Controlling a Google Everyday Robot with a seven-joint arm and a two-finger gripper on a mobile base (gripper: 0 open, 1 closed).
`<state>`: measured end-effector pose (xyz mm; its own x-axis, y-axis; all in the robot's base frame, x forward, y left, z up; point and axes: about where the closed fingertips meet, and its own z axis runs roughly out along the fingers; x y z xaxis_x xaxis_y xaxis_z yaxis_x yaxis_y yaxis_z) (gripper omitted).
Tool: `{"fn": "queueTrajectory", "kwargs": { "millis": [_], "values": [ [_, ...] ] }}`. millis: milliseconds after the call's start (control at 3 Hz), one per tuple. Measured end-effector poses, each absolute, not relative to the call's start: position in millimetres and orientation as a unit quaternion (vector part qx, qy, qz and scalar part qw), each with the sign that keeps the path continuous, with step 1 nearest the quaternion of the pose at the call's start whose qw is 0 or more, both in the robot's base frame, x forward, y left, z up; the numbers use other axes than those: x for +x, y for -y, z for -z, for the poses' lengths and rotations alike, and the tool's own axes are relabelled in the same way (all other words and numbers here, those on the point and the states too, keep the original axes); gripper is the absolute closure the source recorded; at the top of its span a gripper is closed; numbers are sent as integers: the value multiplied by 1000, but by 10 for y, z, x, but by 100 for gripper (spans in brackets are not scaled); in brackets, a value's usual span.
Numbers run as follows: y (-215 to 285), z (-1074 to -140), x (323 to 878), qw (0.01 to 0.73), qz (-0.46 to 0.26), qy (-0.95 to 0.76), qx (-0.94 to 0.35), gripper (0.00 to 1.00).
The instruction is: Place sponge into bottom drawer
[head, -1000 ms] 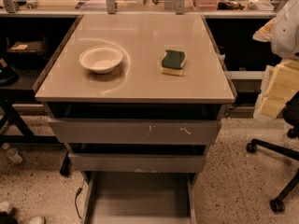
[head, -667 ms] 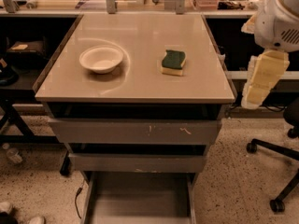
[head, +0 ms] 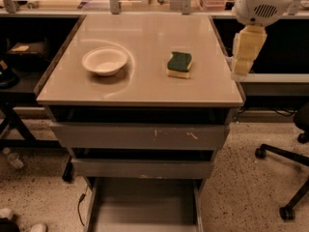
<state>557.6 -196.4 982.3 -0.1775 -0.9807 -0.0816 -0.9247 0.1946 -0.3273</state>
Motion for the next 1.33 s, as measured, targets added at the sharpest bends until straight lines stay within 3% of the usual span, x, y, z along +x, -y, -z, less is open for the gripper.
{"fn": "queueTrajectory", "kwargs": {
  "millis": [1333],
  "values": [
    [1523, -9601, 6408, 174, 60, -750, -635, 0]
  ]
}}
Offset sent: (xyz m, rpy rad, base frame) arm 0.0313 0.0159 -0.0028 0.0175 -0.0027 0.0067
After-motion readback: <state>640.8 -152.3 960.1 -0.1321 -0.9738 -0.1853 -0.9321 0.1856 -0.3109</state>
